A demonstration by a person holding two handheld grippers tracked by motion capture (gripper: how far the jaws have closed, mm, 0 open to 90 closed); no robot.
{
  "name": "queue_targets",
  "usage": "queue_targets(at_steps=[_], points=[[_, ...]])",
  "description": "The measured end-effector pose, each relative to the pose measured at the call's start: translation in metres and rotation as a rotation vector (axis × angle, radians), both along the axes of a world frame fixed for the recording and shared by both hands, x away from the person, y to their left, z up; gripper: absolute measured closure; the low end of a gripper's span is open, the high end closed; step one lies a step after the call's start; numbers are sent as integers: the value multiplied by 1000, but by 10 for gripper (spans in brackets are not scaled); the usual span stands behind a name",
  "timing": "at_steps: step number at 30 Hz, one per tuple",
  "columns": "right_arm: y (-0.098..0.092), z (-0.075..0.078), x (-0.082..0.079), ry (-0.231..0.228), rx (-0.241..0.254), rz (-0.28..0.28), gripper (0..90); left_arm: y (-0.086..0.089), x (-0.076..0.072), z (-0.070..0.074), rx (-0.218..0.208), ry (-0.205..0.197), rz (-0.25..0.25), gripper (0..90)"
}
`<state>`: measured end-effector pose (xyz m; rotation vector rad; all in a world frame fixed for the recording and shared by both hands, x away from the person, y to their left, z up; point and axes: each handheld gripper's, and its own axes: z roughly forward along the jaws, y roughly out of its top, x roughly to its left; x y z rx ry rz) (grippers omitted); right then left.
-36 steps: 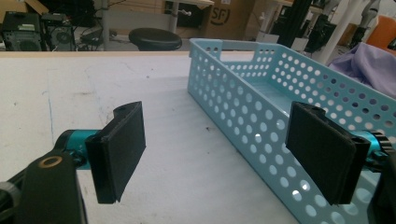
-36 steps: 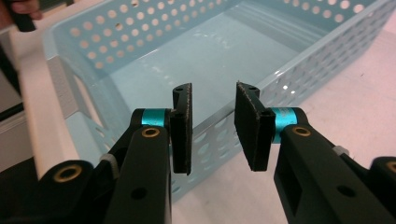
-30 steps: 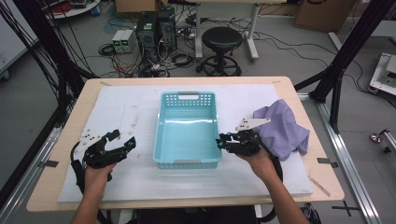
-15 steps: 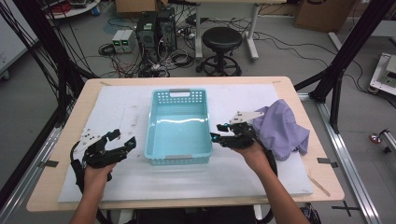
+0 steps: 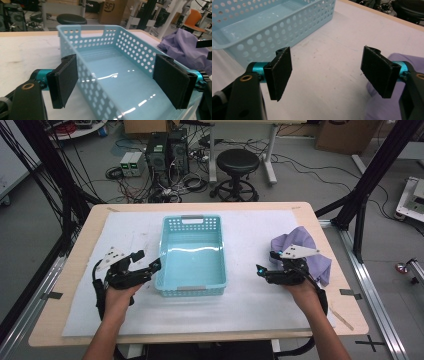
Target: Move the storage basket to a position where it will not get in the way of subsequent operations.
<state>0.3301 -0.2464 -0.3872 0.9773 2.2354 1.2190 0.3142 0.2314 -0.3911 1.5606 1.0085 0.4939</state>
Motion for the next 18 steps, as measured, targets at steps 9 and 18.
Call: queue_targets(at_steps=[9, 18], points=[[-30, 2, 1, -12, 37, -16, 219, -16, 18, 0, 93, 59, 72, 206], [-39, 5, 8, -21, 56, -64, 219, -33, 35, -11, 235, 173, 113, 219]])
